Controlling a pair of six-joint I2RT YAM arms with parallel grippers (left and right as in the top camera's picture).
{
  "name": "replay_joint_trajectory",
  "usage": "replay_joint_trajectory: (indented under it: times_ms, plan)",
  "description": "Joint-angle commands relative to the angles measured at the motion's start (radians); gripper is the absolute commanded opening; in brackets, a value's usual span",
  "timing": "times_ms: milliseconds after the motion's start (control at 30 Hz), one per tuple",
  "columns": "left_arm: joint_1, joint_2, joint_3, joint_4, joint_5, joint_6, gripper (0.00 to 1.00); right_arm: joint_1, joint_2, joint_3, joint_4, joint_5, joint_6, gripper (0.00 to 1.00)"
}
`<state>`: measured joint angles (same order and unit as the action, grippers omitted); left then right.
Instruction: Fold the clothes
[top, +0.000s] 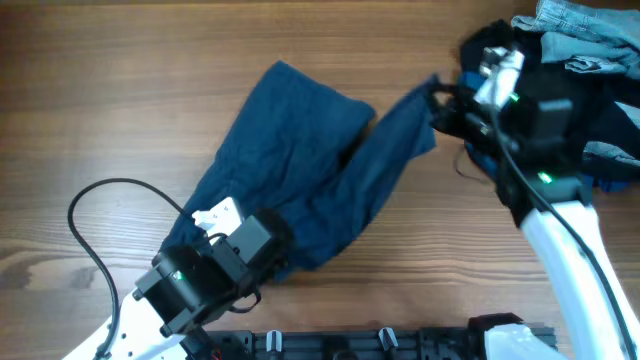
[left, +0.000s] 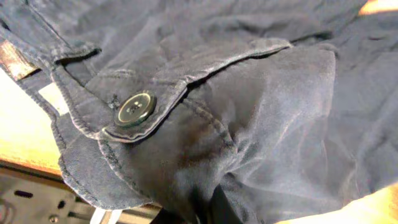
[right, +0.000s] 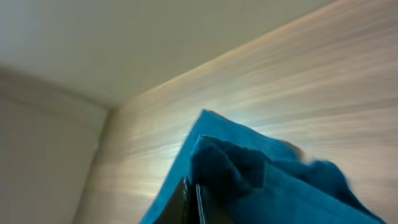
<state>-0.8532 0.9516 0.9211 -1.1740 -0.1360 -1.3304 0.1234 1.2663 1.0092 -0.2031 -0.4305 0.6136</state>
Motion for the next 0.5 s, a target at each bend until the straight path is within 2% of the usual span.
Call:
replay_joint_trajectory:
  times_ms: [0, 100, 267, 467]
  plan:
    - [-0.007, 0.024, 0.012, -0.003, -0.129, -0.061, 0.04, 0.093, 0.175, 0.008, 0.154, -0.087, 0.05, 0.04]
    - [-0.007, 0.048, -0.015, 0.014, -0.143, -0.073, 0.04, 0.162, 0.326, 0.008, 0.326, -0.095, 0.067, 0.04]
    - [-0.007, 0.068, -0.071, 0.023, -0.137, -0.1, 0.04, 0.243, 0.437, 0.012, 0.588, -0.027, 0.073, 0.04]
    - [-0.007, 0.068, -0.085, 0.028, -0.126, -0.1, 0.04, 0.296, 0.534, 0.058, 0.669, 0.175, 0.158, 0.05]
